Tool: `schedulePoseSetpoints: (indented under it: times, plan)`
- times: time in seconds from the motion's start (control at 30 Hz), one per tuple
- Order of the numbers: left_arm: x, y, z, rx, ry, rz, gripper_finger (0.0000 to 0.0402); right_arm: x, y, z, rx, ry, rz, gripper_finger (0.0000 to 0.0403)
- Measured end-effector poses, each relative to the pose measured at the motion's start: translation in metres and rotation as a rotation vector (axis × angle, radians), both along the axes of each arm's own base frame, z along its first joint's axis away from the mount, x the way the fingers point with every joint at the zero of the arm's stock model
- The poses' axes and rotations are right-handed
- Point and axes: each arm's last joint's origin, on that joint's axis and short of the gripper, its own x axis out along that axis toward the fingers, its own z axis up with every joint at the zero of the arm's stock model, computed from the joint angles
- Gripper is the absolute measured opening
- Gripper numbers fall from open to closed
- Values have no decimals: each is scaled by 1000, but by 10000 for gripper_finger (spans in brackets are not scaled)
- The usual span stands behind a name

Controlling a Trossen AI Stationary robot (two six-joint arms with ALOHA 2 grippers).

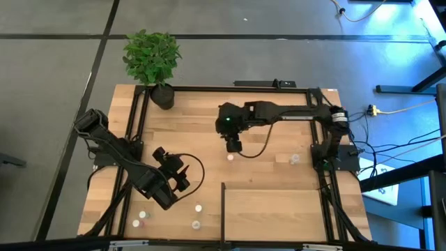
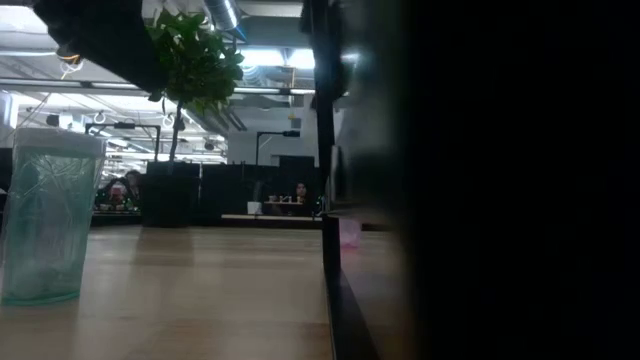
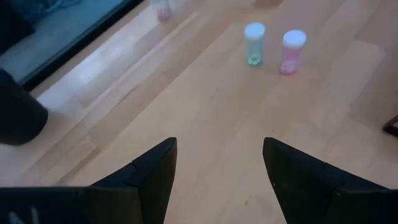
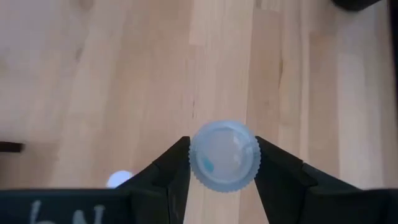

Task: Pick and place medicine bottles onto shelf by color
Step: Put the left white pill bottle on the shelf

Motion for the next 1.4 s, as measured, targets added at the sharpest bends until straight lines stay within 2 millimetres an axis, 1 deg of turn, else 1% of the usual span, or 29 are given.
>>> schedulePoseSetpoints:
  times: [0.1,0.3,0.4,0.5,0.6,0.73,0.87,1.0,1.1,1.23,1.33,1.4]
  plan:
    - [3,-2,1,11,-16,-24,232,-16,10,21,3,-15,-5,156]
    - [9,-7,2,36,-42,-85,232,-53,34,50,-33,35,-79,157]
    - [12,-9,3,54,-60,-110,232,-69,47,59,-15,62,-111,157]
    - [15,-11,4,61,-74,-140,232,-82,60,66,4,85,-108,157]
    - [19,-14,6,62,-90,-170,232,-93,71,69,15,124,-97,157]
    - [23,-18,8,61,-110,-199,232,-108,84,68,29,201,-112,157]
    - [25,-20,9,64,-119,-218,232,-119,94,62,43,205,-104,157]
    - [25,-20,9,62,-122,-219,232,-138,99,50,82,199,-145,157]
    - [26,-20,9,56,-130,-219,232,-150,105,41,132,135,-161,157]
    - [26,-24,10,44,-150,-229,232,-169,115,25,203,99,-190,157]
    - [23,-28,10,36,-159,-245,232,-182,128,14,239,121,-201,157]
    - [22,-32,11,27,-172,-255,232,-188,140,8,247,140,-180,157]
